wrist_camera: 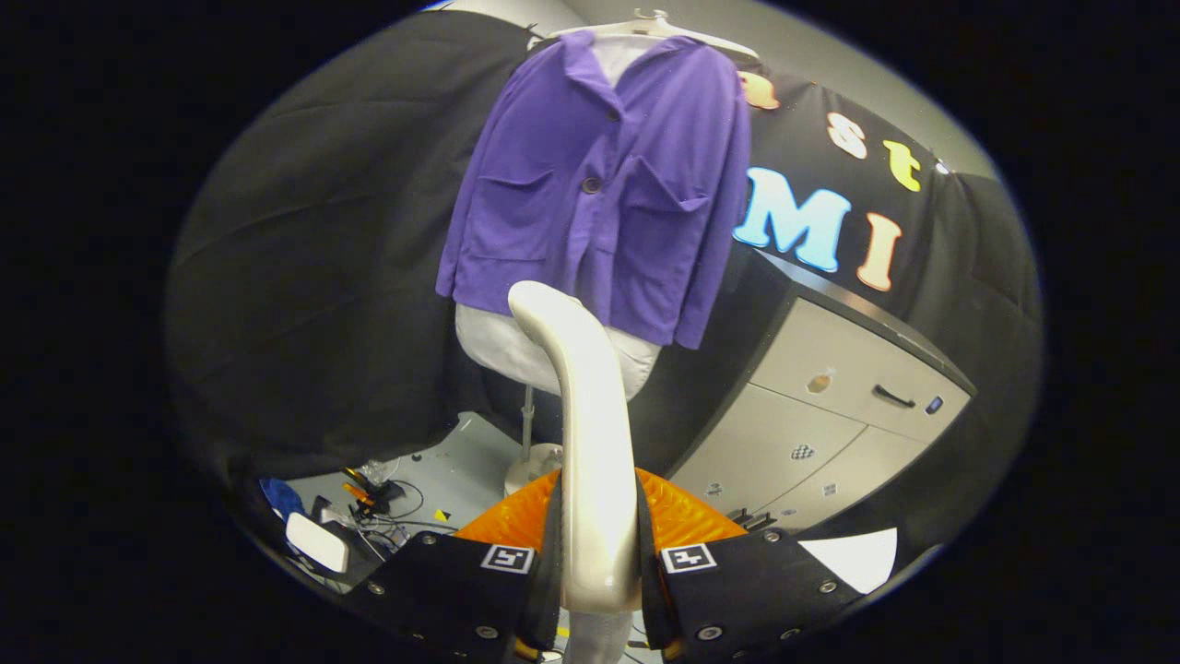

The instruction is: Iron the clothes twice with a garment steamer, once on the left side and once on the right side.

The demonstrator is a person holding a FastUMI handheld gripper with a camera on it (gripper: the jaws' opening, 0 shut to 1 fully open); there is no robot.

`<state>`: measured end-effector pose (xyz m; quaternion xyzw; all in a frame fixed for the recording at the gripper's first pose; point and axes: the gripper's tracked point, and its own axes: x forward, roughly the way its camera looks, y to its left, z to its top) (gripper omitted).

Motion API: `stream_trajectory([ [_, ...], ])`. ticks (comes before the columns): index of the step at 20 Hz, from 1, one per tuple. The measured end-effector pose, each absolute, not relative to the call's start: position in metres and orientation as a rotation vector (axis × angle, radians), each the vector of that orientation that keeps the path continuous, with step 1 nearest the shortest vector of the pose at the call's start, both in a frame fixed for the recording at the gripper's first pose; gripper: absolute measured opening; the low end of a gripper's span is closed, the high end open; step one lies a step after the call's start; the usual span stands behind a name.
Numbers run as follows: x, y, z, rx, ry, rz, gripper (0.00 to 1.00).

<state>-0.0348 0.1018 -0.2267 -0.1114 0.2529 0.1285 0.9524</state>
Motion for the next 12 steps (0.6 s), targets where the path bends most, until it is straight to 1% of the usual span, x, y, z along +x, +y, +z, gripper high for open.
stream_trajectory([
  [2,-0.034,0.085,-0.203,-0.148,0.47,0.225,0.36],
  [6,-0.027,0.041,-0.133,-0.056,0.348,0.148,0.36],
  [12,-0.014,0.0,-0.014,0.009,0.098,0.063,0.35],
])
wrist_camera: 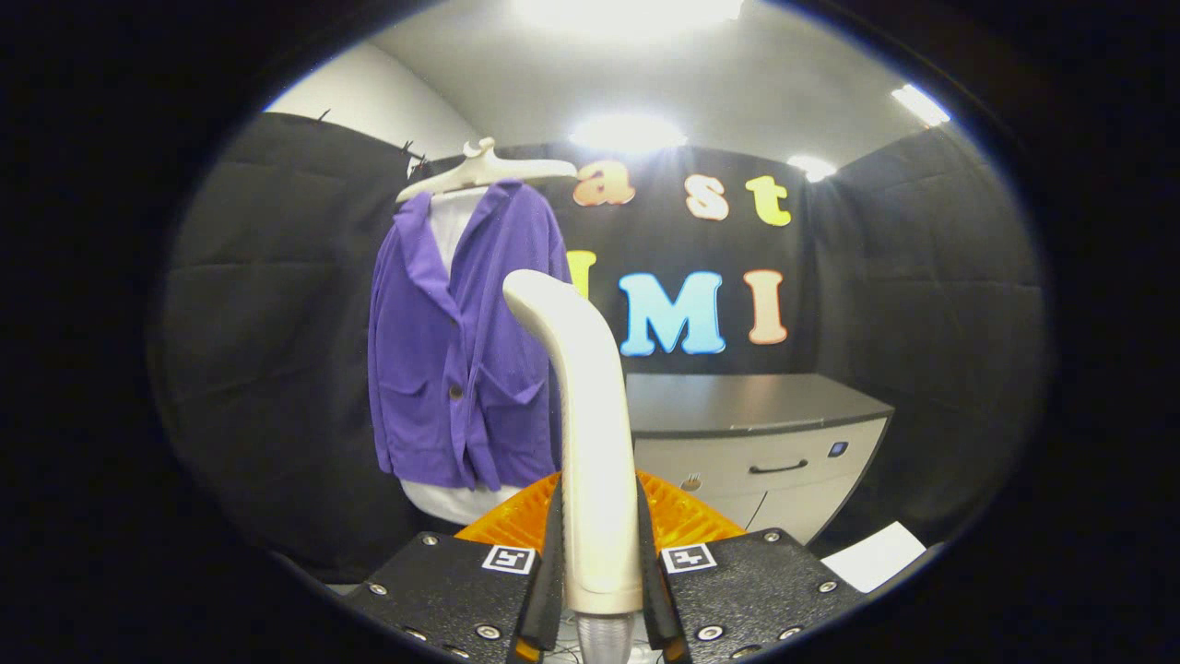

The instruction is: Iron the clothes twice with a garment steamer, once on the left side and once on the right side.

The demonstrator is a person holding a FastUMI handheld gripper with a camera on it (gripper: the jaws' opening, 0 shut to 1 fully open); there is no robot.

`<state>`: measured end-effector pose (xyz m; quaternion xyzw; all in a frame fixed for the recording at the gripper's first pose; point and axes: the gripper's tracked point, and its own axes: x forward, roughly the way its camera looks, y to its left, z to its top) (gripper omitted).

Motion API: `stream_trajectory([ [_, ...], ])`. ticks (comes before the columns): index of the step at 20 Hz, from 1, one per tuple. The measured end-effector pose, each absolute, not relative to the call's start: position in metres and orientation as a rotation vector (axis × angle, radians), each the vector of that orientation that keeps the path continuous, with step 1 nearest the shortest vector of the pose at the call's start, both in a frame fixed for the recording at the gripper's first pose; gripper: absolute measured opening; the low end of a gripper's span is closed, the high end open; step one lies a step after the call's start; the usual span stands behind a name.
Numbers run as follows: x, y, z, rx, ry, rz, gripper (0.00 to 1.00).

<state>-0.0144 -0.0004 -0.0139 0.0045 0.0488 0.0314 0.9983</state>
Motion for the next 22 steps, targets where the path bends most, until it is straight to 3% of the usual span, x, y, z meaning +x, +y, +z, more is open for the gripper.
stream_trajectory([
  [5,-0.027,-0.002,0.046,0.022,-0.069,0.016,0.35],
  [10,-0.045,0.004,0.055,0.011,-0.142,-0.002,0.35],
  [22,-0.07,0.019,0.048,-0.016,-0.138,0.046,0.35],
])
